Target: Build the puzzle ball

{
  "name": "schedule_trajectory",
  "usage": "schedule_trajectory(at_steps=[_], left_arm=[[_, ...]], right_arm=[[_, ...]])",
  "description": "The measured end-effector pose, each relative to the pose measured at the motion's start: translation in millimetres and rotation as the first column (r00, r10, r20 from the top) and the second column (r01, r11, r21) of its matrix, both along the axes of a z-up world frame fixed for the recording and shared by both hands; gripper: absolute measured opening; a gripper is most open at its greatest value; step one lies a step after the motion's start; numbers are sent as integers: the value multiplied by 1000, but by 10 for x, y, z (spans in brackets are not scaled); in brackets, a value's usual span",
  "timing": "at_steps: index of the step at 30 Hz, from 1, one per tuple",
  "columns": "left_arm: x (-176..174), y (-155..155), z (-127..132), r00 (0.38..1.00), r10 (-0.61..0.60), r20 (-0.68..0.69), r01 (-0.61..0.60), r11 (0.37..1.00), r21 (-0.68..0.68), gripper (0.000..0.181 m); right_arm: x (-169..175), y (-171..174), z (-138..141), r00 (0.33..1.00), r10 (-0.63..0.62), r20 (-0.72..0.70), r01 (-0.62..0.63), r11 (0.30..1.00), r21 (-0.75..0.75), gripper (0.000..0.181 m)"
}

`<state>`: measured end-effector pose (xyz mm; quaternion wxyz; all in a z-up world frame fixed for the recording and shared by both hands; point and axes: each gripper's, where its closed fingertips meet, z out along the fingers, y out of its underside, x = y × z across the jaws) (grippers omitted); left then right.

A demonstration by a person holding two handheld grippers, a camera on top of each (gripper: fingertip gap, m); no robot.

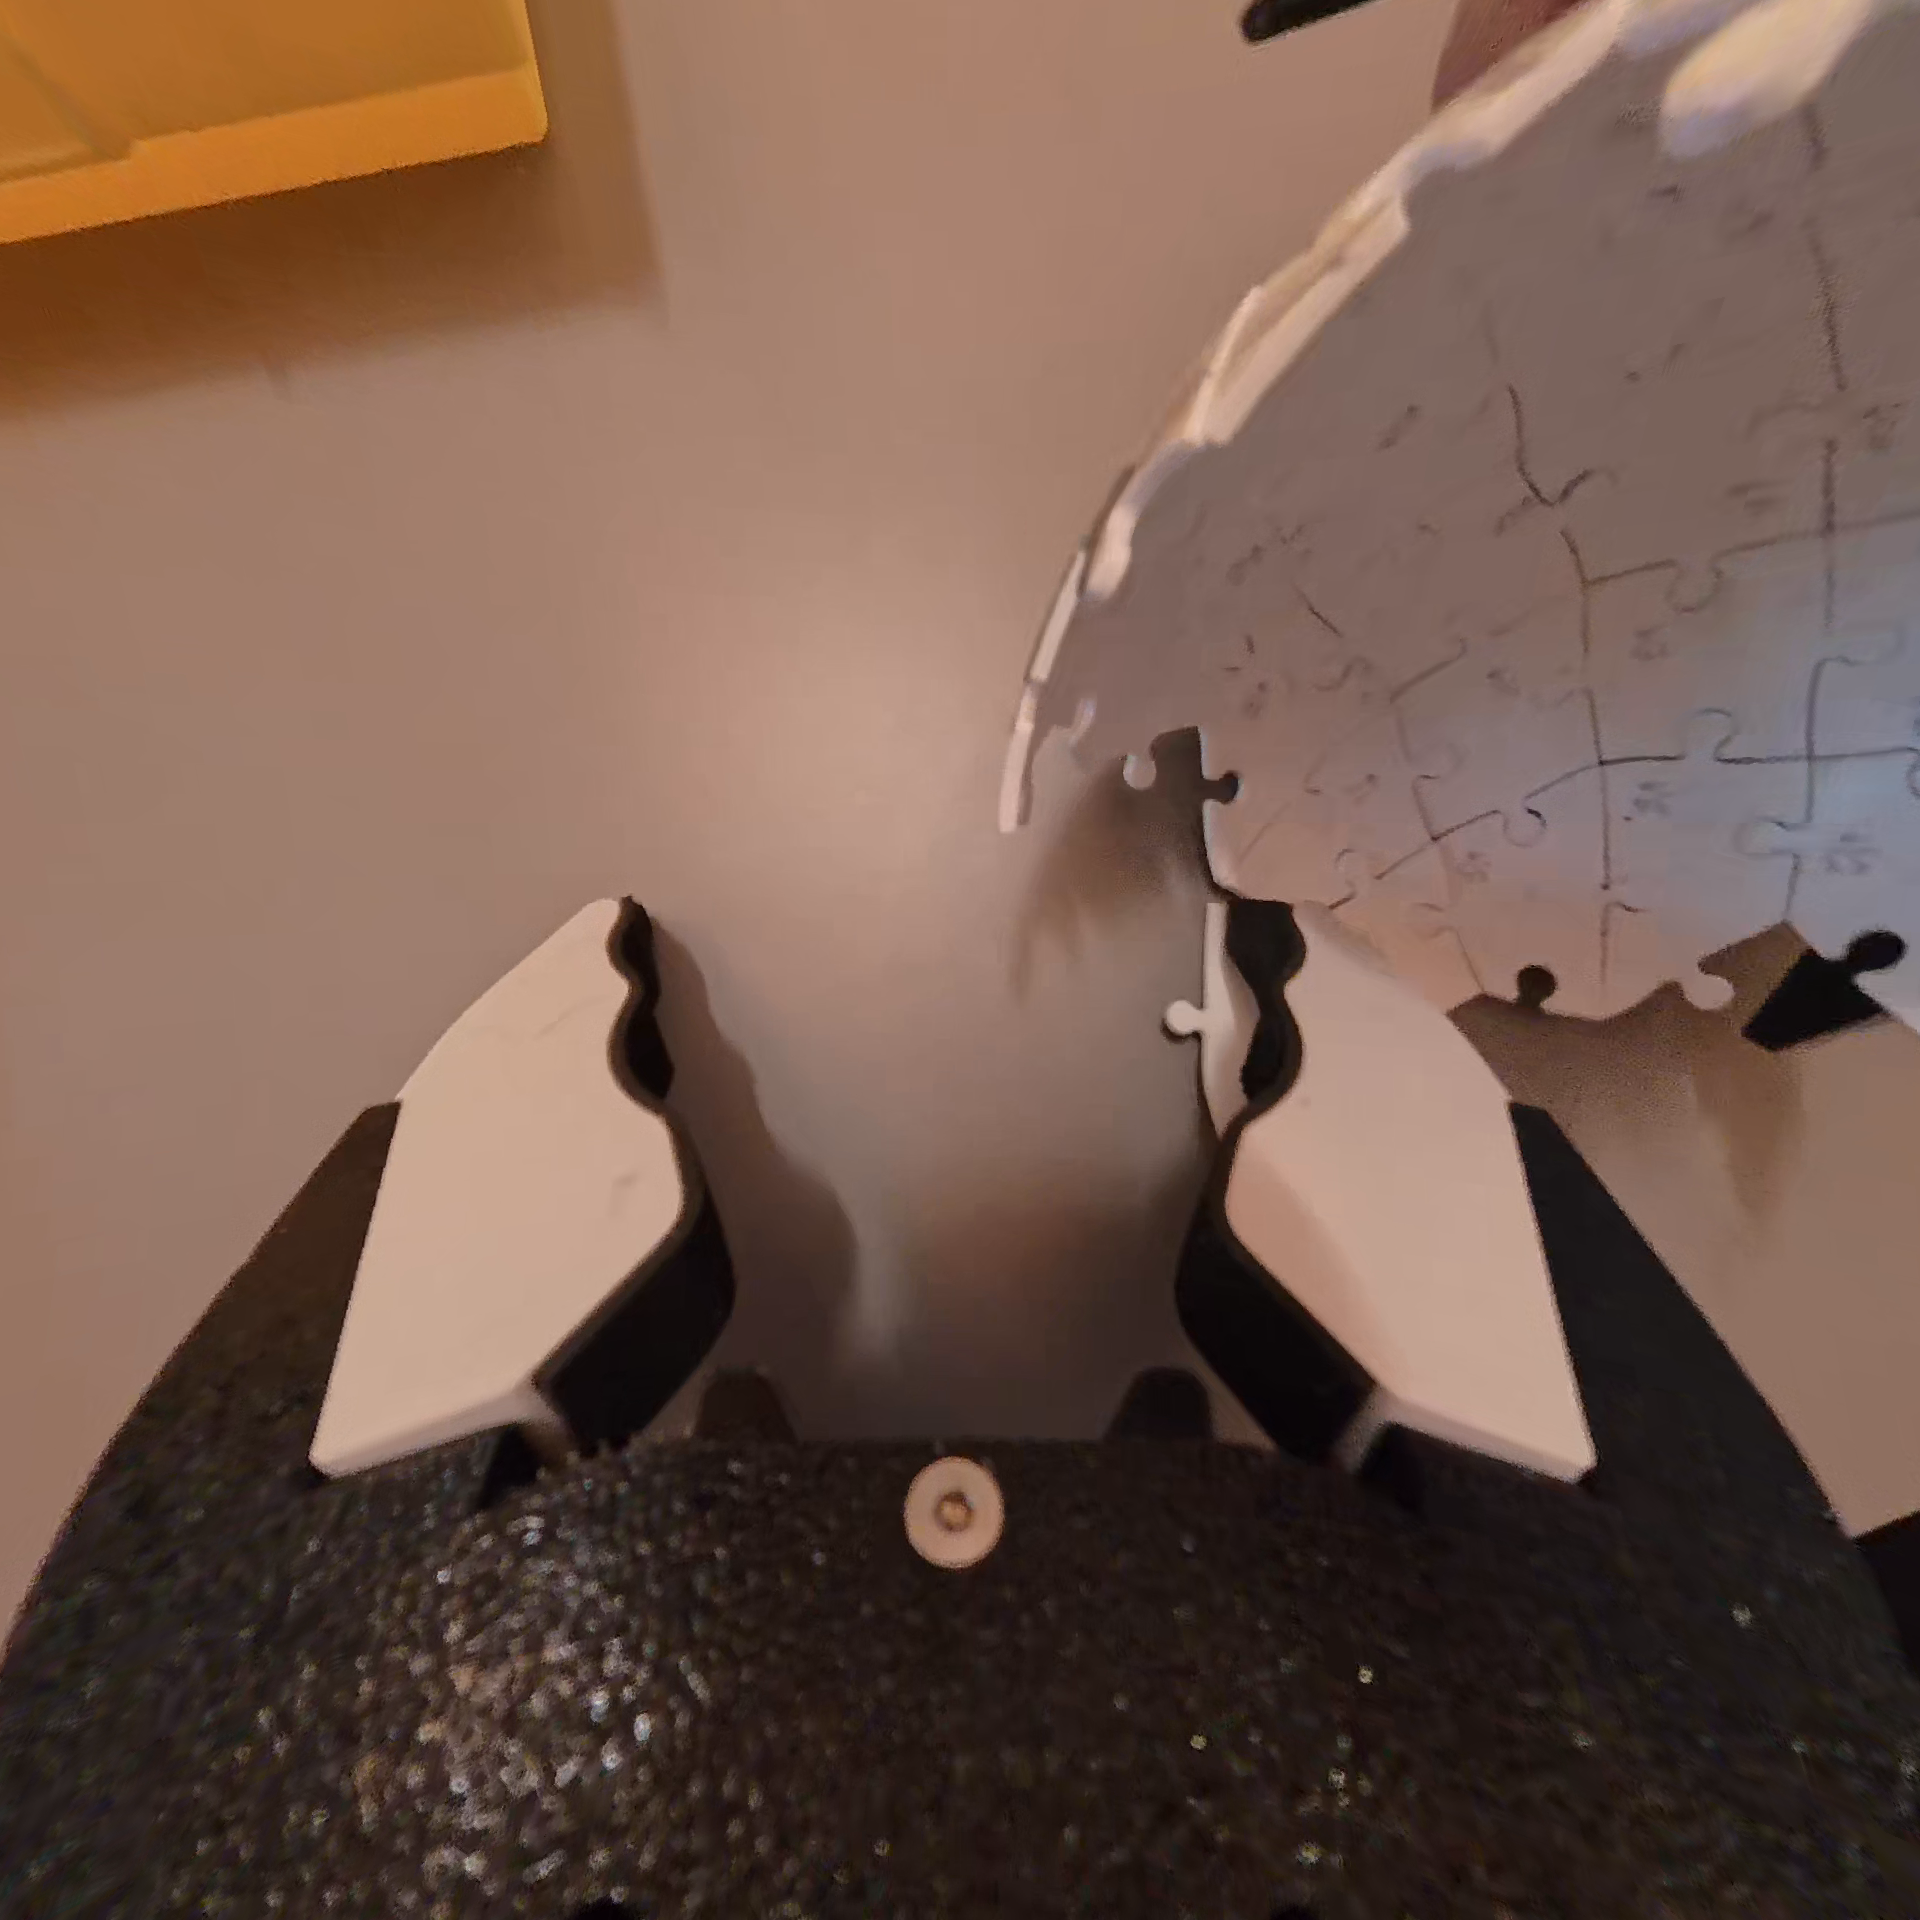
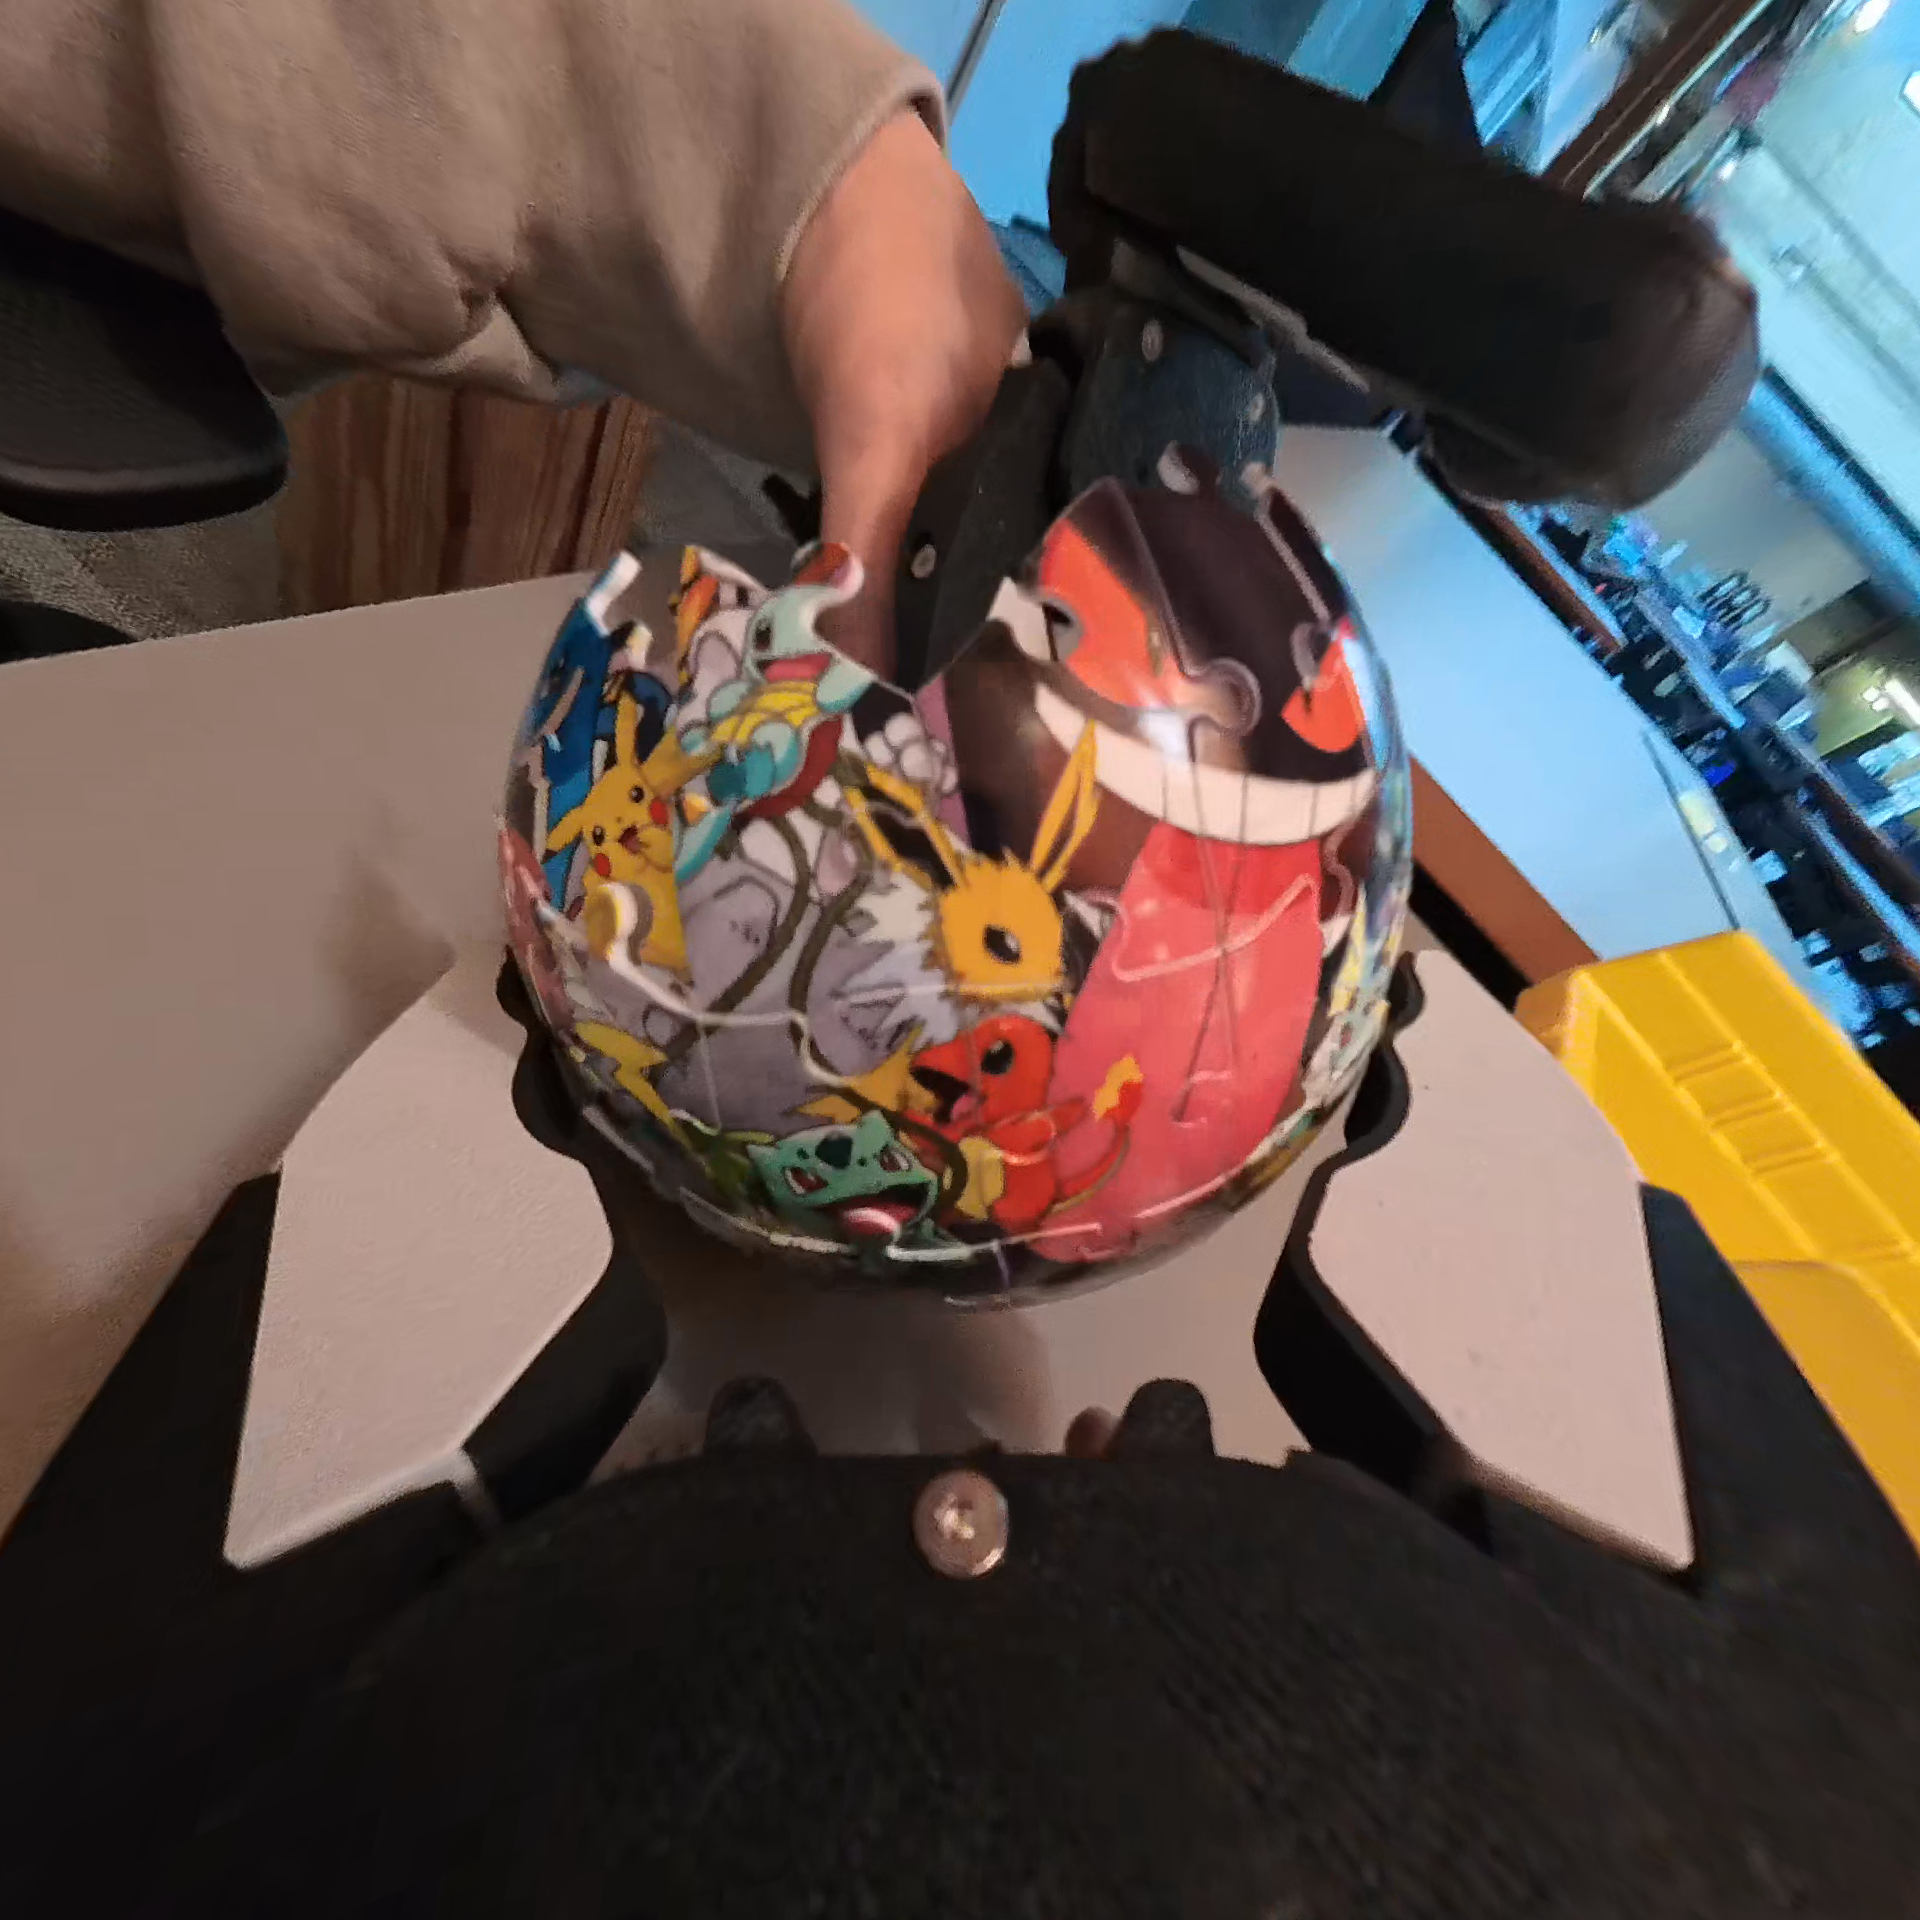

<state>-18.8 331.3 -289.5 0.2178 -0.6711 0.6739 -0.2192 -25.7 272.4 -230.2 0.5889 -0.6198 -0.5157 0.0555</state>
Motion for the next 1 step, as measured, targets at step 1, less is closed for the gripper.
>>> schedule_trajectory(at_steps=[1], left_arm=[[15,1,2,1000,1,5,-1,1000,2,108]], right_arm=[[-14,0,3,1000,0,6,-1,1000,7,146]])
